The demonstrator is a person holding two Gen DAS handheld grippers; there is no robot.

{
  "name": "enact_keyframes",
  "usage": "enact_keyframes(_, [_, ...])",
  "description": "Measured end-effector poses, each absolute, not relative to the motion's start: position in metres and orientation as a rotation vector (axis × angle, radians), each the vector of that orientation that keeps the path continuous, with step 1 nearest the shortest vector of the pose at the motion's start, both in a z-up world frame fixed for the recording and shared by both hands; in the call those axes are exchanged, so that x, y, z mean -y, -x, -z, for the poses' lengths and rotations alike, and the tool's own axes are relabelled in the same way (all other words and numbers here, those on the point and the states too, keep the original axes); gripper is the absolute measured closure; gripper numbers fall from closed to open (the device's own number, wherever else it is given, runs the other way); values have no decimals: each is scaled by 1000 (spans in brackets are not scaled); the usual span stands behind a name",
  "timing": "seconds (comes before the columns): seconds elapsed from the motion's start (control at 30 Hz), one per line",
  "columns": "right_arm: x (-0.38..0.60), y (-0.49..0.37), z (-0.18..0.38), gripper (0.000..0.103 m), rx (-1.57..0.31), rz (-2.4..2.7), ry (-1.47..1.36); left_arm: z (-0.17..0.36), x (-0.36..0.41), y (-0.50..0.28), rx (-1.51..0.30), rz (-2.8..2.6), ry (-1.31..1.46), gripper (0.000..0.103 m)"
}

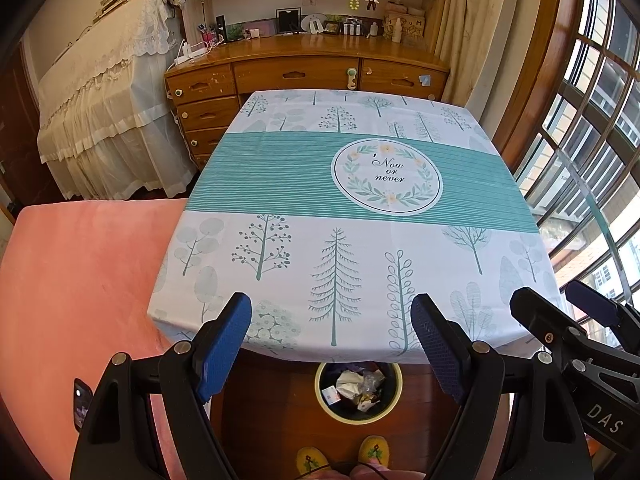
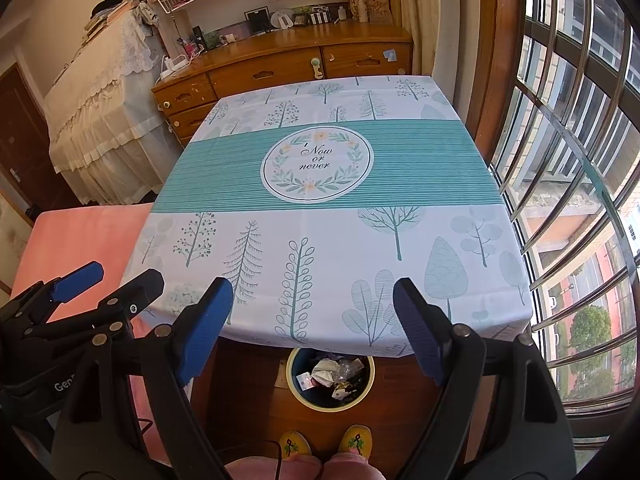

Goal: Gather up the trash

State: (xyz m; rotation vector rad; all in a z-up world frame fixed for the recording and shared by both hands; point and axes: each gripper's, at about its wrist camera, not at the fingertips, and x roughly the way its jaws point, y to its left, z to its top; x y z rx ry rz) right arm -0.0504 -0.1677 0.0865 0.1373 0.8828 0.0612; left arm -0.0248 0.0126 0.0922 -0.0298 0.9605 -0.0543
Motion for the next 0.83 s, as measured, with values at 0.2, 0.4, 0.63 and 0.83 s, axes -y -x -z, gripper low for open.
enact_keyframes(0.2, [168, 50, -87, 23, -881, -61, -138, -92, -12, 24, -960, 54, 29, 19])
enact_keyframes(0.4, [168, 50, -87, 23, -883, -62, -137, -93, -11, 24, -962, 54, 29, 19])
enact_keyframes(0.63, [167, 49, -88, 23, -882, -62, -137, -90, -9, 28, -956, 48, 25, 19])
enact_keyframes(0.83, [167, 49, -88, 23, -883, -59, -140, -89, -9, 29, -959, 52, 25, 19])
